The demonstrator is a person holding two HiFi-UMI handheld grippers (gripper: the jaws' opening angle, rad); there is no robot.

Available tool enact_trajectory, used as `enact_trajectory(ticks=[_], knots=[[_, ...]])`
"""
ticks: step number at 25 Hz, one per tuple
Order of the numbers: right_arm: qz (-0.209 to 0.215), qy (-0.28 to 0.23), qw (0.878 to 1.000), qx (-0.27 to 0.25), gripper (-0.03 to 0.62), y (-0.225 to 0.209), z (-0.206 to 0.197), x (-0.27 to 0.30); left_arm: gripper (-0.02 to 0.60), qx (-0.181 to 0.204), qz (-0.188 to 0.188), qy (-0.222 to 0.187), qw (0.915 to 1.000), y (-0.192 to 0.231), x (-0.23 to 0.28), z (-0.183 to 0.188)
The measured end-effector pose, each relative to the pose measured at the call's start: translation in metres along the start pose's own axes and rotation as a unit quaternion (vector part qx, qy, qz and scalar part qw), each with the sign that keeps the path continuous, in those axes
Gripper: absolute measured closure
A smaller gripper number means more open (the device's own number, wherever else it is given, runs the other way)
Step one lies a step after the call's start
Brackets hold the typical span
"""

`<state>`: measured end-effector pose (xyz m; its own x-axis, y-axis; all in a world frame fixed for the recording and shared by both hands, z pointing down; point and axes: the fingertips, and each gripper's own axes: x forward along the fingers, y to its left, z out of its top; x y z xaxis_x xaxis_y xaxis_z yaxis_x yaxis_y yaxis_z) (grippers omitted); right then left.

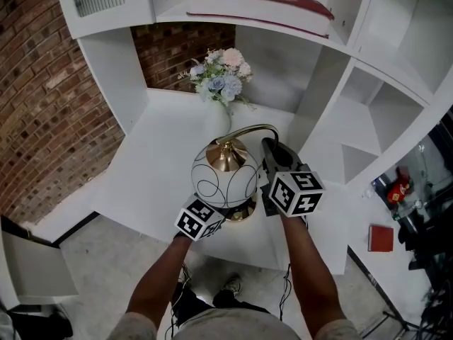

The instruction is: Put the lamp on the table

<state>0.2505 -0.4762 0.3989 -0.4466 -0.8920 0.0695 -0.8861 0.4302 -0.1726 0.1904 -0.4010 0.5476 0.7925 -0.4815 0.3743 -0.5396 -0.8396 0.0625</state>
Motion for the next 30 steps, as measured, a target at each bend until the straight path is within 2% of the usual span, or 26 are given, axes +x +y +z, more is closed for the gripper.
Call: enact_trajectory(ticks=[8,14,20,25,30], knots=[[-0.001,0.0,1.0,-0.003,0.591,0.0,0.0,0.001,0.528,-0.033,-0.006,-0.012,0.9994,0.002,0.0,-0.001],[-0.002,-0.002,1.0,-0.004,0.591,0.002,0.002,0.0,0.471,-0.064,-0.007,-0.032,0.9974,0.006,-0.004,0.006],[-0.018,0.006,1.0,-0.002,0.571,0.002,-0.001,-0.007,0.42,-0.066,-0.005,-0.026,0.9975,0.009,-0.014,0.004],[-0.031,0.016,0.999,0.0,0.516,0.006,-0.001,-0.012,0.42,-0.063,-0.006,-0.028,0.9976,0.01,-0.029,0.007],[-0.057,0.013,0.998,-0.006,0.51,0.005,0.003,-0.021,0.42,-0.057,-0.005,-0.026,0.998,0.015,-0.046,0.011]])
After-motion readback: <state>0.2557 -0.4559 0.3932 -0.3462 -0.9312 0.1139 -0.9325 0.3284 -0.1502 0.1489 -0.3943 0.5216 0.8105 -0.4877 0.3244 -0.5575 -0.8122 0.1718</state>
